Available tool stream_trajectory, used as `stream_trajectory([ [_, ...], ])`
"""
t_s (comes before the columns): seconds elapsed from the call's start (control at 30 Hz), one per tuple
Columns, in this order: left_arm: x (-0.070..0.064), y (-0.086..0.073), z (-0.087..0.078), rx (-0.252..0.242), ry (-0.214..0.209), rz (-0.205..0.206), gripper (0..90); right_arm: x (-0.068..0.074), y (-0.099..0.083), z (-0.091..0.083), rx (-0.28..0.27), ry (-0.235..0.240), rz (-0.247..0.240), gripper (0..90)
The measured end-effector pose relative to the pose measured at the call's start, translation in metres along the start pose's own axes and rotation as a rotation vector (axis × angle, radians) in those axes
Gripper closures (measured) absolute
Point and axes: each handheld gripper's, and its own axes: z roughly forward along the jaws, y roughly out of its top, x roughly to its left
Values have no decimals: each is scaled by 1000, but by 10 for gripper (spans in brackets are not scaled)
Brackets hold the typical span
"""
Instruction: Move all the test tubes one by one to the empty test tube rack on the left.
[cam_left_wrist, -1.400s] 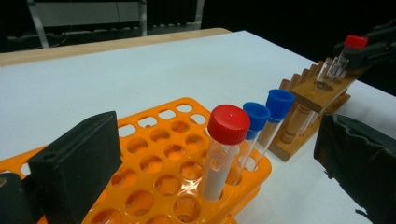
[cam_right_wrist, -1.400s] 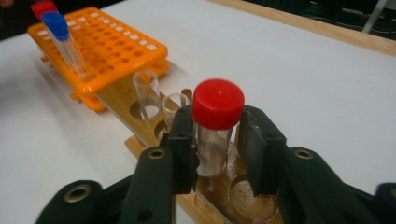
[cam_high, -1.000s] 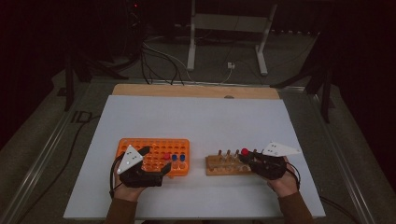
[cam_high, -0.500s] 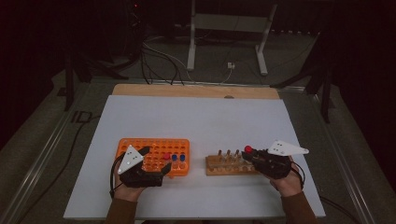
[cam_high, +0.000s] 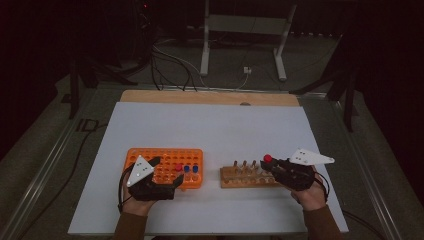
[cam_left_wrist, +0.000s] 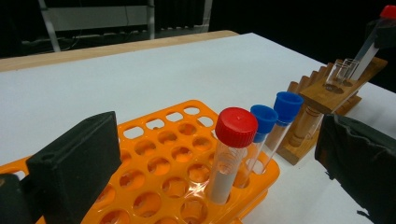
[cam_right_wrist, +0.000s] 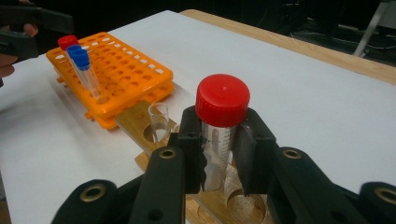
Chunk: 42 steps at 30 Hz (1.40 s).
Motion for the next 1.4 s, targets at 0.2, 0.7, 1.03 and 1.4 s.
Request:
stream_trajectory([
  [0.2,0,0,1,4,-3,-4,12,2,4,-4,-9,-5,4,739],
  [0.7,-2,1,2,0,-10,-2,12,9,18,-16,-52,-29,8,740],
  [1.03,-1,2,2,-8,-19,-10,12,14,26,-25,-85,-33,4,740],
  [1.4,-4,9,0,-44,-14,-14,12,22,31,-25,-79,3,-4,741],
])
